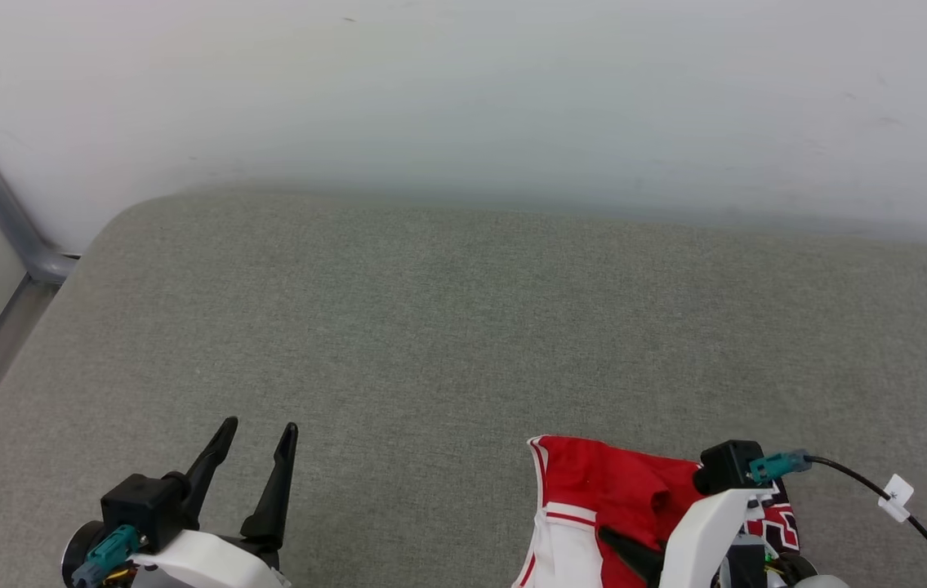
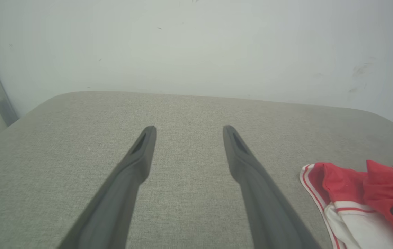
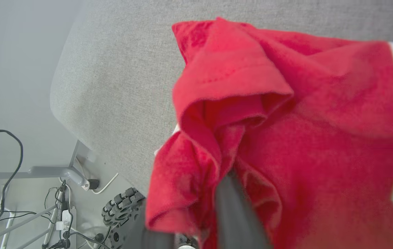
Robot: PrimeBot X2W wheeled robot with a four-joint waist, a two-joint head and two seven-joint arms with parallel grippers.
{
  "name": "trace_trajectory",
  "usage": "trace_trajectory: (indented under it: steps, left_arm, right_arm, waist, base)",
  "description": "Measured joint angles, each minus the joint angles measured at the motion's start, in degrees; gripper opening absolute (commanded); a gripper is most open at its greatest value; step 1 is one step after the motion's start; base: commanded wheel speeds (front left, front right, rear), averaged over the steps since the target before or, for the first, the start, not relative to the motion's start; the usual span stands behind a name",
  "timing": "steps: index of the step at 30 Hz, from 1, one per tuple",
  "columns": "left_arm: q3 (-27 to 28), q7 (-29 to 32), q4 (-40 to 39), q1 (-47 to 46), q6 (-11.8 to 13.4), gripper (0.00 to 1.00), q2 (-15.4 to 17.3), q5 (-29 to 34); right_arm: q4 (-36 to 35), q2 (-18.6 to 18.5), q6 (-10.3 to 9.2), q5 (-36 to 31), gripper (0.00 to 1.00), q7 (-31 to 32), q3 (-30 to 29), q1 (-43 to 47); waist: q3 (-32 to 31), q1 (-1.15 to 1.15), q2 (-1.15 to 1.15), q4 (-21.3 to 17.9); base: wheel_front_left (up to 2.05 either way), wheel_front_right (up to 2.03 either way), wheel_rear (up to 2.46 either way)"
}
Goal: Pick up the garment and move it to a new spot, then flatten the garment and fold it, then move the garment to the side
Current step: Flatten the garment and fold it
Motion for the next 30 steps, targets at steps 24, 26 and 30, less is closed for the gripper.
trace_trajectory:
  steps: [24,26,30]
  left_arm:
    - [1.3,0.0,-0.7,0.3,-0.2,1.0,-0.8,0.9]
    - [1.7,0.0,-1.1,0.2,-0.4,1.0,-1.0,1.1]
    - [2.8,0.0,-1.8,0.2,-0.8,1.0,-1.9,1.8]
  right_arm:
    - [-3.9,-0.8,0.01,-12.0,1.0,-10.1,3.7,-9.3]
    - [-5.1,-2.5,0.01,-14.4,1.0,-12.2,2.3,-9.9]
    - [-6.9,-8.4,0.01,-19.9,1.0,-17.6,0.1,-10.7]
  waist:
    - [0.4,0.0,0.0,-2.3]
    - [0.5,0.0,0.0,-2.7]
    - [0.6,0.0,0.0,-3.5]
  base:
    - [0.0,0.0,0.0]
    - [0.0,0.0,0.0]
    - [0.0,0.0,0.0]
